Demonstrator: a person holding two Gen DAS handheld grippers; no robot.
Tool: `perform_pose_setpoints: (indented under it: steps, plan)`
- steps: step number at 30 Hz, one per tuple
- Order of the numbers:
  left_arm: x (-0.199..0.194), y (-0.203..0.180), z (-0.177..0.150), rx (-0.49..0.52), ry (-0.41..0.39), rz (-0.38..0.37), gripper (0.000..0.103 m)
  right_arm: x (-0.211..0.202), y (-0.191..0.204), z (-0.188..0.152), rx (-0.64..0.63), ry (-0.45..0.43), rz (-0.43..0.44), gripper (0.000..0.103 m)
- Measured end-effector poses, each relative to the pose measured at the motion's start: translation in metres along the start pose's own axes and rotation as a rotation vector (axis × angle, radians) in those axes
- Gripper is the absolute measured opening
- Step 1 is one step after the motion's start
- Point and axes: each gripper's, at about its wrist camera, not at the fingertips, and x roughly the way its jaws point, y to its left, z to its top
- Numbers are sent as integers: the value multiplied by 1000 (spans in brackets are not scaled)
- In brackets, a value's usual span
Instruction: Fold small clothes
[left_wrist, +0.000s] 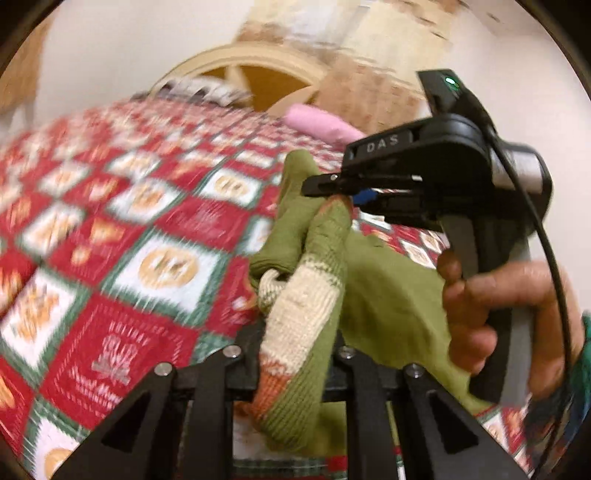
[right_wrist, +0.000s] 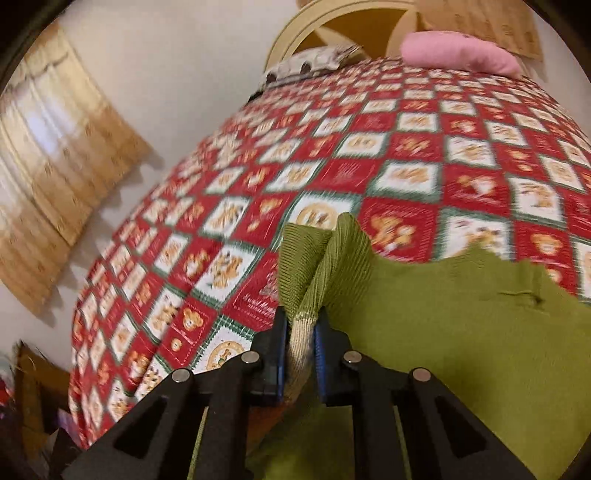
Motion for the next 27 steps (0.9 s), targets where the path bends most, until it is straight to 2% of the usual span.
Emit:
perform_pose_setpoints:
  steps: [6,15,21,27]
  plan:
    - [-3,-57,12,181,-28,-63,17,-55,-51,-1,43,-52,-41,12]
    - [8,-132,-6,334,8,-148,17,-115,-123,-17,68,-94,-131,12]
    - [20,-182,-21,423,36,-188,17,-140,-178,-39,140,-114,-157,12]
    - [37,-207,-36,485,75,-179,17,-149,-219,-60,197,-120,-158,12]
